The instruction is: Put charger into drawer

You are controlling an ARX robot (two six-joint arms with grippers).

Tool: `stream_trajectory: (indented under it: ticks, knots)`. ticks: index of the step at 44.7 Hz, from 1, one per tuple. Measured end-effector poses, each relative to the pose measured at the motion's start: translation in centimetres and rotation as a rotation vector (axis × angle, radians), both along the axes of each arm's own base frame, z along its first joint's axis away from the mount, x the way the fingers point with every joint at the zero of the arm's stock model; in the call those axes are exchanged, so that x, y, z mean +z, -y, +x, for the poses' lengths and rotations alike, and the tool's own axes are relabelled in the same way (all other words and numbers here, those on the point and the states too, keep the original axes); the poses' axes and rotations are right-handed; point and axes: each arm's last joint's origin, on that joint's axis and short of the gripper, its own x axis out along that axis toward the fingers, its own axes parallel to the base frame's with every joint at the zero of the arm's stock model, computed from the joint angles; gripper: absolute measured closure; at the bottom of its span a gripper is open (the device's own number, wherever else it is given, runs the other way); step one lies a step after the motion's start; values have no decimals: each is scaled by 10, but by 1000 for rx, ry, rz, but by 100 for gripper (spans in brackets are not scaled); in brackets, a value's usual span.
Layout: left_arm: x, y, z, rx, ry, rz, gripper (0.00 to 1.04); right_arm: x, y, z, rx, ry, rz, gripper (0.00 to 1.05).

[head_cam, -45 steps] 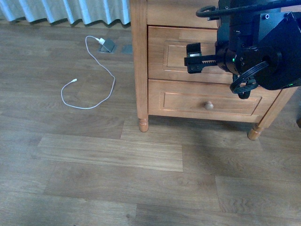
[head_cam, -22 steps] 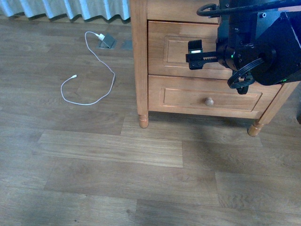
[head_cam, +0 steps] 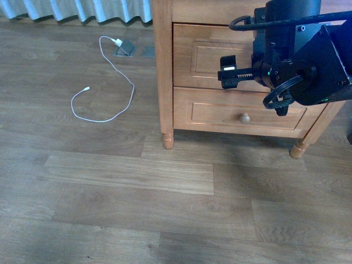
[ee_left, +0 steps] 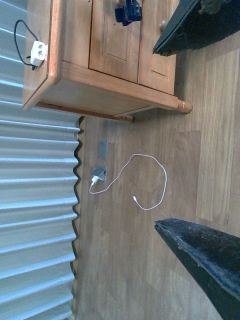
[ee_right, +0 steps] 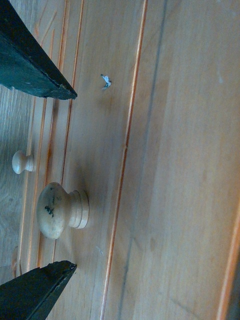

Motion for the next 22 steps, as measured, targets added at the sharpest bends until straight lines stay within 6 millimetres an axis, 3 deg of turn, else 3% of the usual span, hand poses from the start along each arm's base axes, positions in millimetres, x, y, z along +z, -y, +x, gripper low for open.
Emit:
stream_trajectory:
  ticks: [22]
  knots:
    - [0, 0, 0, 0, 0, 0, 6, -1, 0, 1, -10, 24, 2, 8]
